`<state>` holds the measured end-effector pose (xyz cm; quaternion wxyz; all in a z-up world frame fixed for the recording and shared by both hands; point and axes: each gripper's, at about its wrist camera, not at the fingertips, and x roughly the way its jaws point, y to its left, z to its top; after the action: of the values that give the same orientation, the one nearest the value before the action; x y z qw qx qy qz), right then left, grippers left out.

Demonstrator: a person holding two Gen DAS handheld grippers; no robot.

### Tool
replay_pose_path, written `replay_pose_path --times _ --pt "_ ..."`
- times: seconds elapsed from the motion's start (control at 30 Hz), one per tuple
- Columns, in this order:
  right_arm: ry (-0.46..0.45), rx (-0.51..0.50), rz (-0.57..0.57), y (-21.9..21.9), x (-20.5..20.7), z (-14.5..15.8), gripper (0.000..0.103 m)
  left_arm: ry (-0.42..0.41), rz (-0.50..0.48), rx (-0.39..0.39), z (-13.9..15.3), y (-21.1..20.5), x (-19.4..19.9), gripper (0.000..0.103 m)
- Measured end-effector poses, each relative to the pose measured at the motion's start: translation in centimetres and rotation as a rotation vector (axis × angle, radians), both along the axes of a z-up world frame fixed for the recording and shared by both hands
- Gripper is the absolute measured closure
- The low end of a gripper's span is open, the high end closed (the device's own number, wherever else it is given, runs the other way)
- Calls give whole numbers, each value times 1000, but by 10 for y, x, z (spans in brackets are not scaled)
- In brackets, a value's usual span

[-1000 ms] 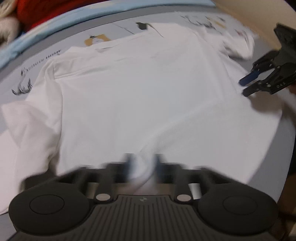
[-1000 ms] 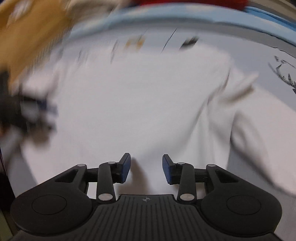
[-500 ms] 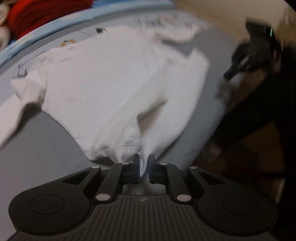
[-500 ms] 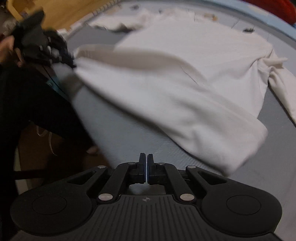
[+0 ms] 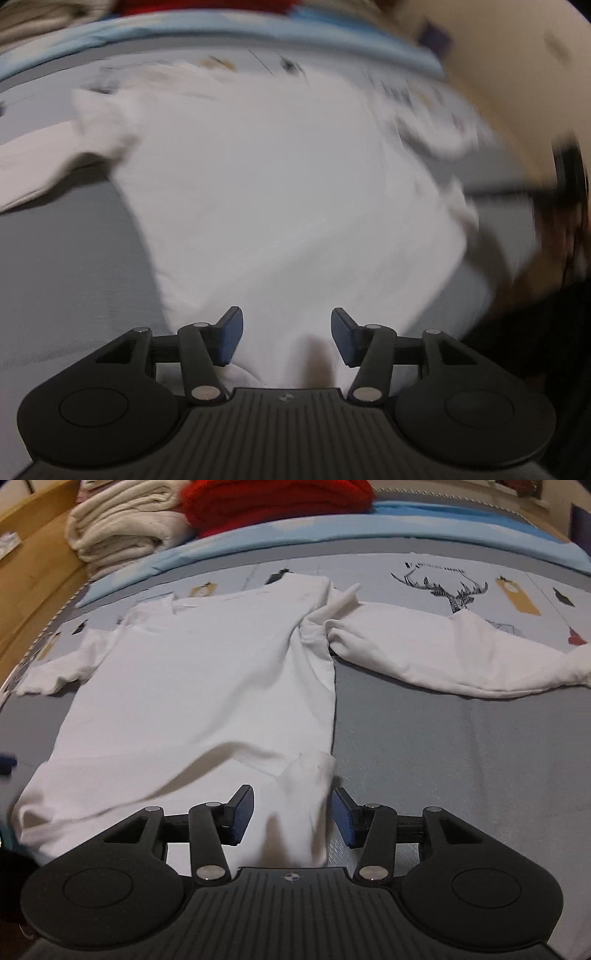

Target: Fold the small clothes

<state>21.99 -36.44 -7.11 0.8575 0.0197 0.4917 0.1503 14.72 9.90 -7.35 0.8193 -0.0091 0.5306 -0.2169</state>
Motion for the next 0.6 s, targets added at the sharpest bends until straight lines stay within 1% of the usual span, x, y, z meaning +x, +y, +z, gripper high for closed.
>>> replay_pose_path --times 0.07,0.1,0.17,0.2,0.23,0.27,0.3,0.37,0.4,0.5,0.6 --pt "33 10 -27 2 6 -6 54 14 -83 61 -10 -20 -5 41" --pt "43 -5 -36 4 7 -8 54 13 -117 97 -17 -26 -7 41" --pt "47 -43 -50 10 13 -13 54 12 -149 182 -30 -33 -8 42" --pt "57 -56 -63 11 16 -16 54 22 -145 209 -35 -32 -7 57" --pt "71 -67 -80 13 19 -20 54 33 -132 228 -39 -29 -5 86" --pt "83 -69 -90 13 21 -22 56 45 -110 230 -41 -24 -4 94" --pt "84 -66 -95 14 22 -22 70 46 -87 215 -40 -17 -4 95" --pt "65 -54 -83 13 21 -17 90 25 -54 170 -29 0 -9 96" --pt "51 -31 -69 12 19 -12 92 15 -42 154 -23 9 -9 96" --pt "7 68 9 2 3 6 93 -18 -19 116 -8 33 -23 96" --pt "1 179 132 -15 -23 22 93 -12 -13 92 0 52 -39 96"
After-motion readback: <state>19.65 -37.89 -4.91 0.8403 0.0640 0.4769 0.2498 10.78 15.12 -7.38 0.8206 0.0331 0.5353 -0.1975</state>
